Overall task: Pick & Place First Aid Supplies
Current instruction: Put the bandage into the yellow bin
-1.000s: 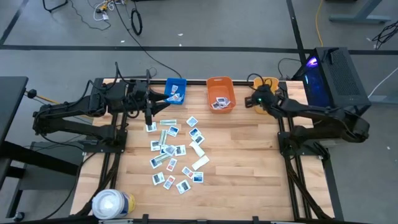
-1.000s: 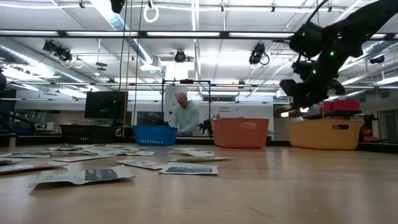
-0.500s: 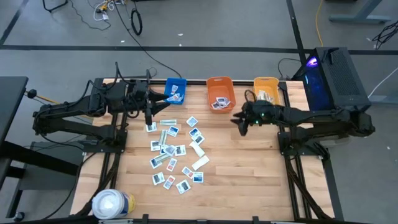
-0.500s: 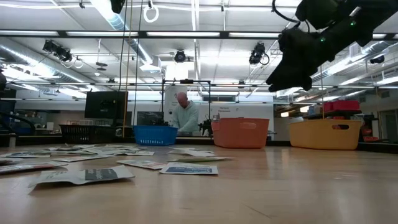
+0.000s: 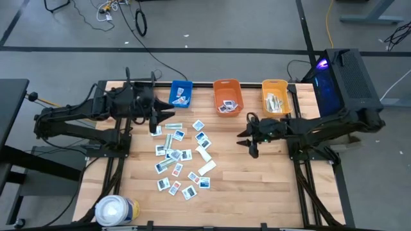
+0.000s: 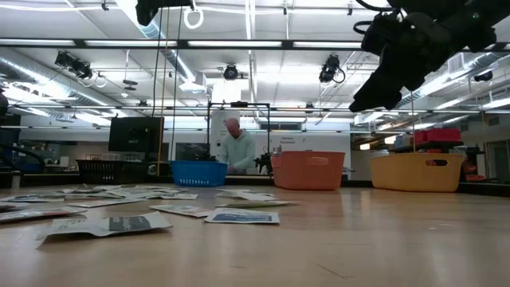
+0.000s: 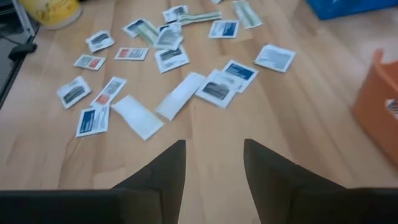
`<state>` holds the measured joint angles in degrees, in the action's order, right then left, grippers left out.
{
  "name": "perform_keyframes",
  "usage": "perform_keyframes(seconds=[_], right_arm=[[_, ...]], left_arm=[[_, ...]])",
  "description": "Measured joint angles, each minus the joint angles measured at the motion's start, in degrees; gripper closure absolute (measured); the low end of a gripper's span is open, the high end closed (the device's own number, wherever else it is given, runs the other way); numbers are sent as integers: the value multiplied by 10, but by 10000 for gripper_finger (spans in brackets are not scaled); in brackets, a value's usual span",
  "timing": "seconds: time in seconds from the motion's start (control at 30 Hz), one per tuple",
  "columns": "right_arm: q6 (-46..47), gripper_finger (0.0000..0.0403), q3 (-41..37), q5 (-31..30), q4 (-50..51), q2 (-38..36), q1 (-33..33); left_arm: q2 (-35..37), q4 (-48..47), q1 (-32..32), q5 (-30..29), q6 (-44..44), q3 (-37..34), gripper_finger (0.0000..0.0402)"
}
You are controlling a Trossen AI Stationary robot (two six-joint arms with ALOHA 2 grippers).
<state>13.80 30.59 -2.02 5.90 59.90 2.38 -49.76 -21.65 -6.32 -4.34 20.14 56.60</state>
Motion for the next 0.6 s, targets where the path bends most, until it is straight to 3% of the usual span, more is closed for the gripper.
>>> perform_keyframes(seconds=[0.6], right_arm=[[-23, 238, 1, 1, -103, 79, 59]], left_arm=[[-38, -67, 101, -40, -4, 0, 223]])
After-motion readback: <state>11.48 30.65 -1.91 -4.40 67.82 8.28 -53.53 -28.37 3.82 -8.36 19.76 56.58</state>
